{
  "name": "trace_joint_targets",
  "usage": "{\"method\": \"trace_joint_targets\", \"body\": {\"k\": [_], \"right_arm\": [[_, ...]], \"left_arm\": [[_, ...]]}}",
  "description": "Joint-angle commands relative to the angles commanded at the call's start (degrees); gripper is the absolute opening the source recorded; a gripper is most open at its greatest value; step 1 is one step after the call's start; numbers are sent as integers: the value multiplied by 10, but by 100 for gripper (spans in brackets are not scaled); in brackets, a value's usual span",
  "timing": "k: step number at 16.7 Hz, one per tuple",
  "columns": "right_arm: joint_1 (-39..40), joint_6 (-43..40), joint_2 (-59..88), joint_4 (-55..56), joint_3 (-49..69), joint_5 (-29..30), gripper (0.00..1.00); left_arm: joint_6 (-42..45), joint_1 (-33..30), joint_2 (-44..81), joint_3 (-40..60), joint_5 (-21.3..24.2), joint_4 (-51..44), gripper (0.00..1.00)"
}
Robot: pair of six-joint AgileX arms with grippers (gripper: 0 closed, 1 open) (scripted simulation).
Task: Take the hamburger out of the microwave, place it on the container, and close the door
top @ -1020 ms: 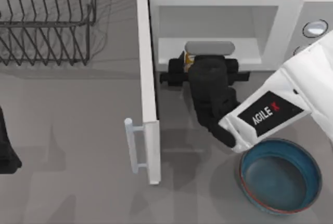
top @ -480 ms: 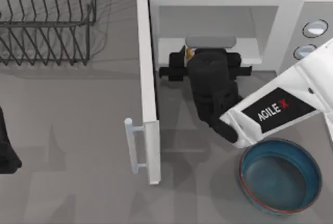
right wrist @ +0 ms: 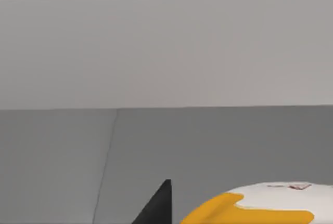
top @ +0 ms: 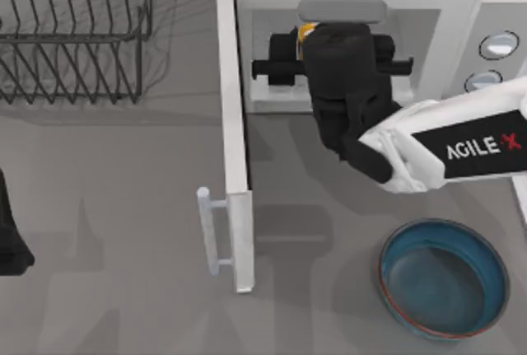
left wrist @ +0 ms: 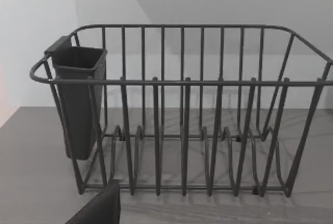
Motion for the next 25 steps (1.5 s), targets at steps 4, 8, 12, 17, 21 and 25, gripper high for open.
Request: {"method": "trace_joint_targets", "body": {"k": [4, 8, 12, 17, 21, 25], "right_arm": [[-2, -4, 0, -3, -3, -6, 0], [-21, -71, -19, -55, -22, -90, 0], [-67, -219, -57, -155, -54, -256, 0], [-157, -483, -119, -323, -117, -519, 0], [-246, -701, -159, -470, -177, -726, 0], [-332, -875, -190, -598, -238, -866, 0]], "left_arm": [[0, 0, 0, 0, 0, 0, 100], [0, 0, 0, 0, 0, 0, 100], [0, 0, 0, 0, 0, 0, 100], [0, 0, 0, 0, 0, 0, 100], [0, 0, 0, 0, 0, 0, 100], [0, 0, 0, 0, 0, 0, 100]]}}
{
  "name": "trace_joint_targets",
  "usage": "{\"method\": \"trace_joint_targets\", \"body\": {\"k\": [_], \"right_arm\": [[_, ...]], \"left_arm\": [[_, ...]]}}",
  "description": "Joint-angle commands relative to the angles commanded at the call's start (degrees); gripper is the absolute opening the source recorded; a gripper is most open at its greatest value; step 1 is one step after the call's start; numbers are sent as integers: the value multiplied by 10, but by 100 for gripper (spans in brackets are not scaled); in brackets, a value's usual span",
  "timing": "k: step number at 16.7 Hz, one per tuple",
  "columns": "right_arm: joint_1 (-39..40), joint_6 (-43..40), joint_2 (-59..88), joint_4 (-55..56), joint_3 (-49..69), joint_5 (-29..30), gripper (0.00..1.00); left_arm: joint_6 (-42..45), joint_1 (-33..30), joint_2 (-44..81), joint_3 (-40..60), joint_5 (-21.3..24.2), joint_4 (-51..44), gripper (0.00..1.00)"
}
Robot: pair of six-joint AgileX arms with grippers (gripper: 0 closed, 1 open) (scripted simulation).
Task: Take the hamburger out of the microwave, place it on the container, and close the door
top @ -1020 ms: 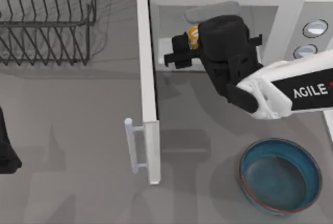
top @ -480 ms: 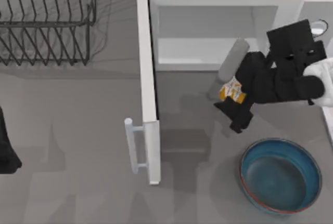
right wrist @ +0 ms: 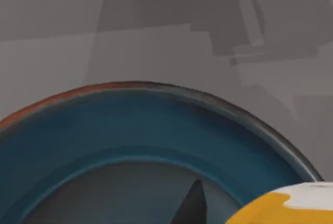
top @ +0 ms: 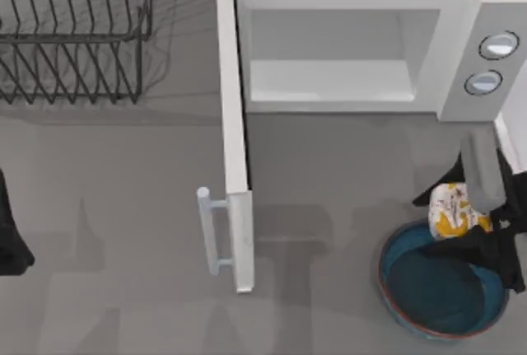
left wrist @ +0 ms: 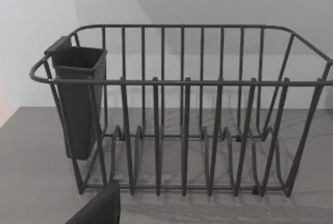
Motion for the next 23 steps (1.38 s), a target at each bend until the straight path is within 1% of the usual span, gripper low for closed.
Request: {"method": "trace_joint_targets", "body": {"k": [3, 6, 14, 23], "right_arm": [[-46, -79, -15, -65, -30, -50, 0], [-63, -105, -19, -90, -41, -66, 0], [-55, -91, -20, -65, -34, -69, 0], [-9, -3, -20, 67, -52, -78, 0]], "left_arm": [[0, 0, 0, 0, 0, 0, 100], [0, 0, 0, 0, 0, 0, 100], [0, 0, 0, 0, 0, 0, 100], [0, 0, 0, 0, 0, 0, 100]]}}
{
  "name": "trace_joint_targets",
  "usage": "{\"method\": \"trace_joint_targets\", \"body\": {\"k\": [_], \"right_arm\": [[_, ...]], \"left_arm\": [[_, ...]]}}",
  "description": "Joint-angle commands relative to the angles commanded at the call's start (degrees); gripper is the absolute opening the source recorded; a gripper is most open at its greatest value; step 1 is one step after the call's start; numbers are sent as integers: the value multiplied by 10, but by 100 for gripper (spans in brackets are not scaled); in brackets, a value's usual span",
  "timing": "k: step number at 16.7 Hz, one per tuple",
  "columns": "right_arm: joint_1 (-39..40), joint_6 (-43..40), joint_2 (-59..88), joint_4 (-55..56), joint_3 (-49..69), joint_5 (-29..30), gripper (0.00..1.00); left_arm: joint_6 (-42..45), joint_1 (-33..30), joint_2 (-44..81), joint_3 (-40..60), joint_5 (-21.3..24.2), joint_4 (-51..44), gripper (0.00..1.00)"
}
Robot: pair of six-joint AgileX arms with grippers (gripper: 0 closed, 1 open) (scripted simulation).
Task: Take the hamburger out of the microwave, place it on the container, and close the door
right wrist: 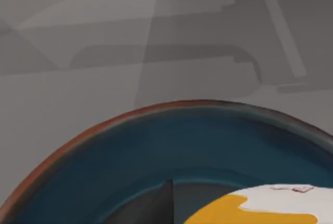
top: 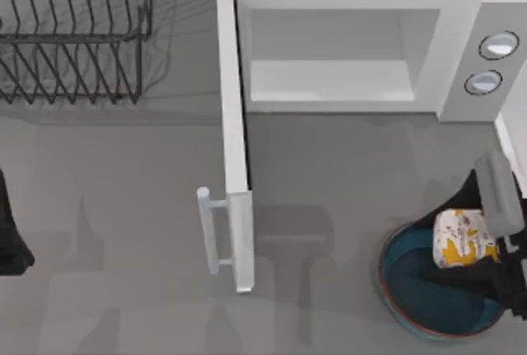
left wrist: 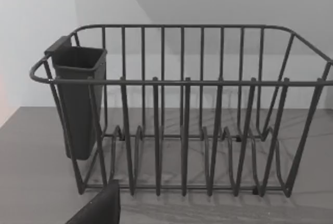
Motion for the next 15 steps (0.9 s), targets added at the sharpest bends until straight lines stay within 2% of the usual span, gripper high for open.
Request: {"method": "trace_joint_targets", "body": {"k": [6, 13, 15], "right_arm": [[26, 55, 19, 72, -30, 7, 0], [30, 67, 36, 78, -47, 17, 0], [30, 67, 36, 78, -47, 17, 15]], "left_arm": [[0, 0, 0, 0, 0, 0, 100], [0, 0, 0, 0, 0, 0, 100], [0, 0, 0, 0, 0, 0, 100]]}}
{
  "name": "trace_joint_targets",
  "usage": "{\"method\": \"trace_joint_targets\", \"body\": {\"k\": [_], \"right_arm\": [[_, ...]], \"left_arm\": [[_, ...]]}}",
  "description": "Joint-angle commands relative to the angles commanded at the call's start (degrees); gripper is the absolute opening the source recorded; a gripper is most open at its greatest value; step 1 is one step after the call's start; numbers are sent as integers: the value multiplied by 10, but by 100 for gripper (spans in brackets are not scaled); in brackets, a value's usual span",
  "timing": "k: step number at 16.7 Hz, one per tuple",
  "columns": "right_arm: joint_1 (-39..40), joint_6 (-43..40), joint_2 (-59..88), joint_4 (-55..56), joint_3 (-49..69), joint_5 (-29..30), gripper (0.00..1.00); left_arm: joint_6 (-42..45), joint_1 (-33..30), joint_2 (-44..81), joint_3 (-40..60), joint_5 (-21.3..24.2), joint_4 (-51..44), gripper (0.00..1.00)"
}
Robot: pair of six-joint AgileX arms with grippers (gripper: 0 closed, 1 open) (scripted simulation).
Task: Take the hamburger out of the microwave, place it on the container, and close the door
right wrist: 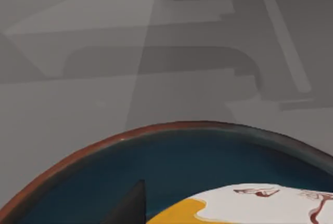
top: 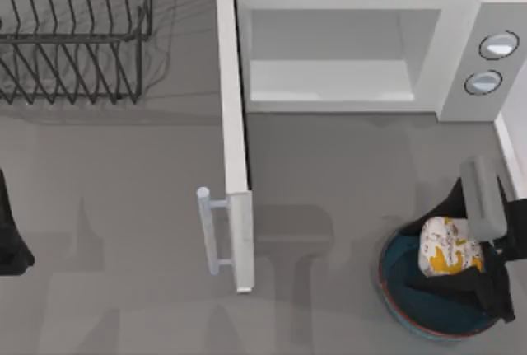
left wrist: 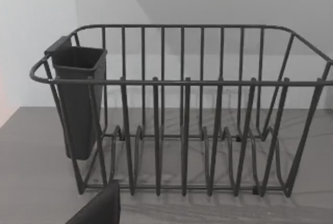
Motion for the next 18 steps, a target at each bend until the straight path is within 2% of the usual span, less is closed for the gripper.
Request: {"method": "trace_joint_targets", "body": {"k": [11, 18], "right_arm": [[0, 0, 0, 0, 0, 0, 98], [0, 0, 0, 0, 0, 0, 100]], "left_arm": [[0, 0, 0, 0, 0, 0, 100], [0, 0, 0, 0, 0, 0, 100]]}}
